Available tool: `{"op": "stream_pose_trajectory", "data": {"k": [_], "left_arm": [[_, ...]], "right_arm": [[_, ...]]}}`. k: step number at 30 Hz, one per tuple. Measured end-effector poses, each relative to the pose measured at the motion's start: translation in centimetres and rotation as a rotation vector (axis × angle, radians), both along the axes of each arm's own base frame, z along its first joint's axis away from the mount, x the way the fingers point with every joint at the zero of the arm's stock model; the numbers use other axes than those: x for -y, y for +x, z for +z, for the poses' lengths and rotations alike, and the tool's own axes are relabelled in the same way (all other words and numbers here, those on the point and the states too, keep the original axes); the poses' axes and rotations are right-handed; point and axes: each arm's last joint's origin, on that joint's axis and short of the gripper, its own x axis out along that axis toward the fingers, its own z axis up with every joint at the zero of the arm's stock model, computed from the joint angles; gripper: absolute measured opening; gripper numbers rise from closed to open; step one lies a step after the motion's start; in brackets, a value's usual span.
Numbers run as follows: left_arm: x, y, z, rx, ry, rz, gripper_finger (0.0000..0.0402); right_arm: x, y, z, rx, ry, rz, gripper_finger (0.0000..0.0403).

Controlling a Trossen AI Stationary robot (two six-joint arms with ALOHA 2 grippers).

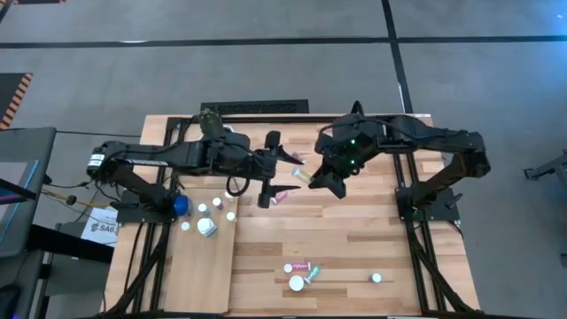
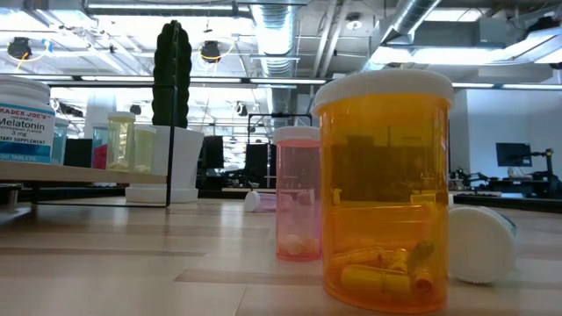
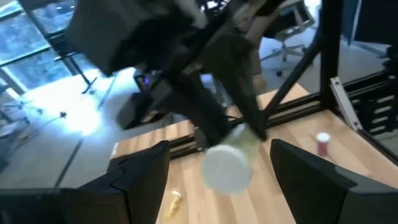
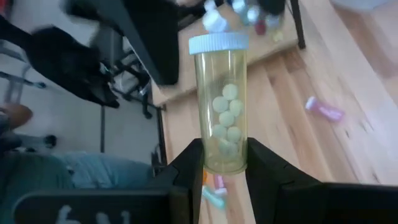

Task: Pick and place medicine bottles onto shelf by color
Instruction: Put the yellow pill bottle on the shelf

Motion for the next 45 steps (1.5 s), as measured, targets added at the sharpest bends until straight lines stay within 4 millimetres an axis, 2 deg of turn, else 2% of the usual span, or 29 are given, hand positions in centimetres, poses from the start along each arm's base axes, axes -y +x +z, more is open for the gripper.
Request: {"op": "stream_pose_trajectory", "data": {"k": [7, 13, 16, 24, 29, 32, 37, 42, 45], "left_arm": [[0.0, 0.1, -0.3, -0.019, -0.025, 0.001, 0.0265], [0.2, 0.1, -0.3, -0.024, -0.026, -0.004, 0.0257], [0.2, 0.1, -0.3, -0.022, -0.027, -0.01, 0.023], [0.4, 0.0, -0.4, -0.035, -0.051, -0.11, 0.0128], [0.4, 0.0, -0.4, -0.04, -0.053, -0.118, 0.0088], [0.5, 0.0, -0.4, -0.039, -0.054, -0.119, 0.0083], [0.5, 0.0, -0.4, -0.037, -0.053, -0.117, 0.0096], [0.5, 0.0, -0.3, -0.026, -0.053, -0.113, 0.0095], [0.3, 0.1, -0.2, -0.02, -0.051, -0.101, 0.0092]], "right_arm": [[0.0, 1.0, 0.0, 0.052, 0.02, 0.041, 0.0108], [0.0, 1.0, 0.0, 0.048, 0.02, 0.04, 0.0108], [0.0, 1.0, 0.0, 0.048, 0.019, 0.042, 0.0108], [-0.1, 1.0, 0.0, 0.052, 0.009, 0.057, 0.0108], [-0.1, 1.0, 0.0, 0.052, 0.007, 0.063, 0.0108], [-0.1, 1.0, 0.0, 0.054, 0.005, 0.065, 0.0108], [-0.1, 1.0, 0.0, 0.055, 0.005, 0.064, 0.012], [0.3, 0.9, 0.1, 0.057, 0.007, 0.049, 0.0166], [1.2, 0.2, 0.6, 0.025, -0.014, 0.036, 0.0196]]}}
